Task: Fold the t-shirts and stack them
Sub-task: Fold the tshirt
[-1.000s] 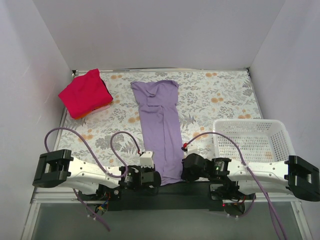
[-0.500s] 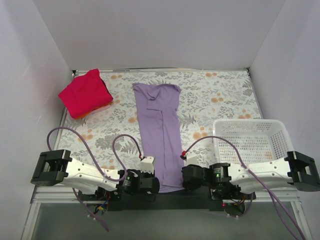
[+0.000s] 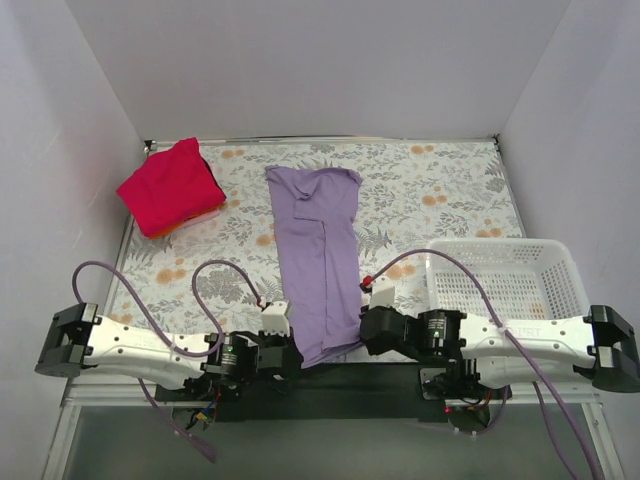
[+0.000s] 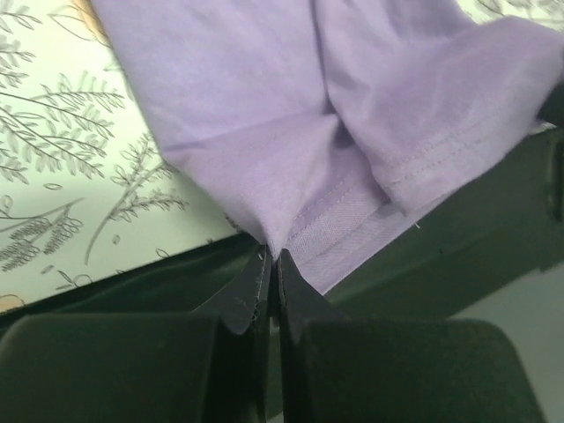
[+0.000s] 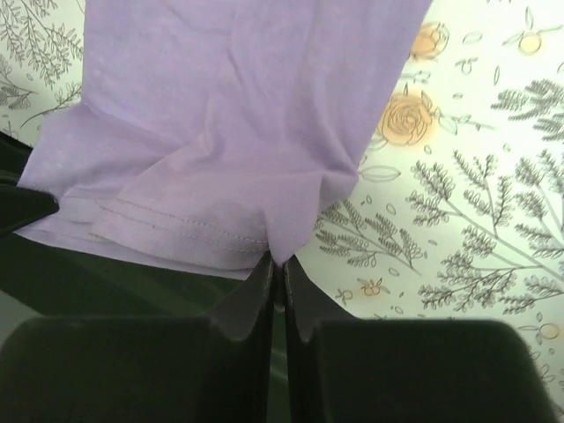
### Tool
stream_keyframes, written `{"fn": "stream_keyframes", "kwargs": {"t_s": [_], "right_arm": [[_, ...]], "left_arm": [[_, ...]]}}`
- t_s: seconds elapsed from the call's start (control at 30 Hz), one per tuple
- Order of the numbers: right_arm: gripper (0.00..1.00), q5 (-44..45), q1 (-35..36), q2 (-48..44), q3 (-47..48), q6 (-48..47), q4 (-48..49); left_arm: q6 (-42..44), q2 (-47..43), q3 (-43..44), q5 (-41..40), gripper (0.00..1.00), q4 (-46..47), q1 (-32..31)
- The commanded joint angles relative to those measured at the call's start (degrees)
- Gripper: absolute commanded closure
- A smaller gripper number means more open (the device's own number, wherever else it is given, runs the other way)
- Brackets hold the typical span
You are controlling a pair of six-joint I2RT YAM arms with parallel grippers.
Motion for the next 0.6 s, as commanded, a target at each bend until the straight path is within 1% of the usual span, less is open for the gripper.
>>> {"fn": "stream_keyframes", "kwargs": {"t_s": [0.0,0.1,0.13,0.17,0.23,0.27,0.33,0.4,0.43,0.47,0.53,0.57], "right_arm": [[0.99,4.2,-1.6,2.3,3.7,-5.7,-1.2],[0.99,3.5,-3.8,4.7,4.7,-8.0,0.7],[0.99,3.2,-5.0,5.5,4.8,-9.7,2.5],[0.99,2.3,-5.5,5.9,4.9,-10.6,3.3],[0.99,1.9,-7.1,7.4,5.2,-13.3,5.4],[0.99,1.6,-7.9,8.0,5.8,-14.2,6.0],[0.99,1.1,-10.3,9.4,6.6,-16.4,7.6],[0.99,-0.1,-12.4,10.3,7.2,-19.8,9.1],[0.99,-0.5,-14.6,11.0,7.5,-20.8,10.8],[0.99,-1.3,-15.9,11.3,7.9,-23.3,11.8],[0.99,-2.3,-19.4,13.3,8.6,-25.7,14.7],[0.99,-3.7,-20.9,14.4,9.3,-27.1,15.5]], "left_arm": [[-10.5,2.9,3.1,-3.7,1.00,-1.8,2.5],[-7.6,2.4,3.2,-4.3,1.00,-0.7,6.6],[-3.8,1.6,2.7,-4.1,1.00,0.5,8.2],[-1.8,0.7,2.1,-3.4,1.00,3.7,11.8],[5.2,-1.5,1.0,-0.8,1.00,7.5,15.3],[7.4,-1.9,1.0,-0.1,1.00,9.9,18.2],[10.6,-1.3,2.4,1.1,1.00,10.6,21.2],[15.5,0.3,3.3,1.7,1.00,12.0,25.2],[17.6,0.8,3.8,3.7,1.00,13.3,26.7],[20.6,1.5,4.1,4.9,1.00,15.6,29.8],[23.6,4.1,4.1,7.7,1.00,18.3,32.5],[24.7,5.4,4.7,8.9,1.00,20.1,35.3]]}}
